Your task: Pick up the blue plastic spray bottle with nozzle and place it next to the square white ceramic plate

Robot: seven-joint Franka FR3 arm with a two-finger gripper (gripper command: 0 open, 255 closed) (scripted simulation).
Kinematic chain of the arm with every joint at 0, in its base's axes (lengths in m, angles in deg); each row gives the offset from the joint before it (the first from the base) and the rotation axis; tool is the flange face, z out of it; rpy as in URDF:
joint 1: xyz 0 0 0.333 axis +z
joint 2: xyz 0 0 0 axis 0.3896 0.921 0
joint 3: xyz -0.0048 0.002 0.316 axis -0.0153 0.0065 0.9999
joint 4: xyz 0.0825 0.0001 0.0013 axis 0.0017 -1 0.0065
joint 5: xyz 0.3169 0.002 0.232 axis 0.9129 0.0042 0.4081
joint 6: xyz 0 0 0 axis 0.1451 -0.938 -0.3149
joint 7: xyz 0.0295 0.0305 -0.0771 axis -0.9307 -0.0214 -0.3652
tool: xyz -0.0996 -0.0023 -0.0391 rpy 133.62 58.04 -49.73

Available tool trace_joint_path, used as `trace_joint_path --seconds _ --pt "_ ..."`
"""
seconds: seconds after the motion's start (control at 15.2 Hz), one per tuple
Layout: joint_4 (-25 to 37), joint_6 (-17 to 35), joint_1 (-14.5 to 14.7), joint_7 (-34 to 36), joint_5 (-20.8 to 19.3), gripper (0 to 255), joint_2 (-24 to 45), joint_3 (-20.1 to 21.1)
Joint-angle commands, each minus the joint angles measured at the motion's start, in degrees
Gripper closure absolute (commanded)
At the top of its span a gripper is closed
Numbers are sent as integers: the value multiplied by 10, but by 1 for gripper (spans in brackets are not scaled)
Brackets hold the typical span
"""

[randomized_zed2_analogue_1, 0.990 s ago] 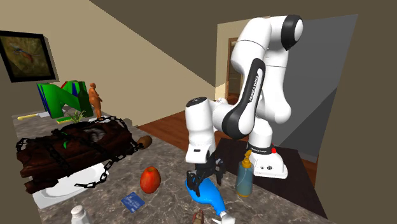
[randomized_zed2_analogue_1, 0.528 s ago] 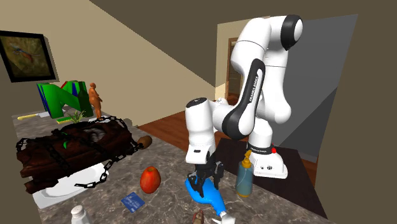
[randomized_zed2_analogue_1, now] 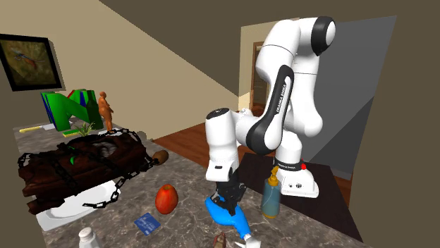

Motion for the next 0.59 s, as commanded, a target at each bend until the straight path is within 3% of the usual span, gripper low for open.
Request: trace_joint_path --seconds 0.0,0.07,0.26,0.53 --pt "0 0 0 0 0 255 0 0" --pt "0 0 0 0 0 0 0 0" --pt "-39 30 32 -4 -67 0 -45 44" --pt "-43 73 25 10 -87 0 -5 49"
